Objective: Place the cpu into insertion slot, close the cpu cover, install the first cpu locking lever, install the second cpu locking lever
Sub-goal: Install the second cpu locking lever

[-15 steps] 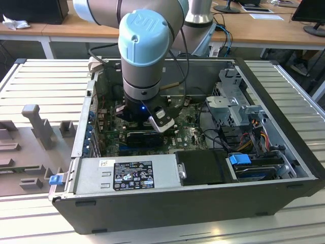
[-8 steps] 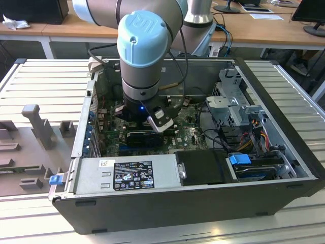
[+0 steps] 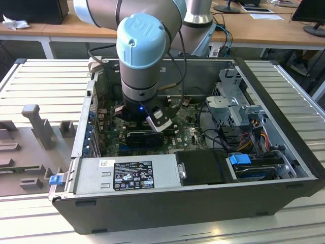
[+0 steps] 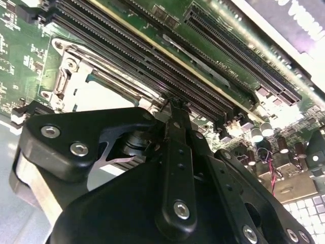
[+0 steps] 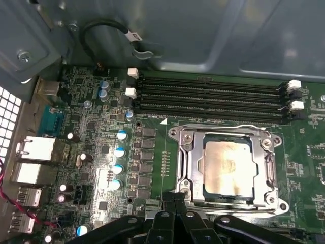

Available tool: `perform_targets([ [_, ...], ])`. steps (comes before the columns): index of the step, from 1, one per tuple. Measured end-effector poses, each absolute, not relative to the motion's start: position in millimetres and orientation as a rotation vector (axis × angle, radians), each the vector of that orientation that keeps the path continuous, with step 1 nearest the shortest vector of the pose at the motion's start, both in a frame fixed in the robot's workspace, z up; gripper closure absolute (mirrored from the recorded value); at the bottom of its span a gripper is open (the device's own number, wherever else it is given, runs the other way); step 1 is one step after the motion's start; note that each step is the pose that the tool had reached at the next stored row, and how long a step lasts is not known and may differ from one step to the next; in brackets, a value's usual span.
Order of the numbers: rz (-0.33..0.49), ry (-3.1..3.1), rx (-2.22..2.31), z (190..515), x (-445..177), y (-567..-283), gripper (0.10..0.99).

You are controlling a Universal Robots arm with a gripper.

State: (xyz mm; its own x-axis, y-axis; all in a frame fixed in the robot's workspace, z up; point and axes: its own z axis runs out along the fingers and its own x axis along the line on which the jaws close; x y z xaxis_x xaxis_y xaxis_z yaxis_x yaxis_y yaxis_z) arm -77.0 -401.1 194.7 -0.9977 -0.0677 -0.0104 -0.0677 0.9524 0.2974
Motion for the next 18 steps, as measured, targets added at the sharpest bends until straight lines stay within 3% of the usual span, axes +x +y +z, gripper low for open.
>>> perform_targets([
  [18,0.475,3.104,-0.108,222.8,-78.5,-401.0,0.980],
])
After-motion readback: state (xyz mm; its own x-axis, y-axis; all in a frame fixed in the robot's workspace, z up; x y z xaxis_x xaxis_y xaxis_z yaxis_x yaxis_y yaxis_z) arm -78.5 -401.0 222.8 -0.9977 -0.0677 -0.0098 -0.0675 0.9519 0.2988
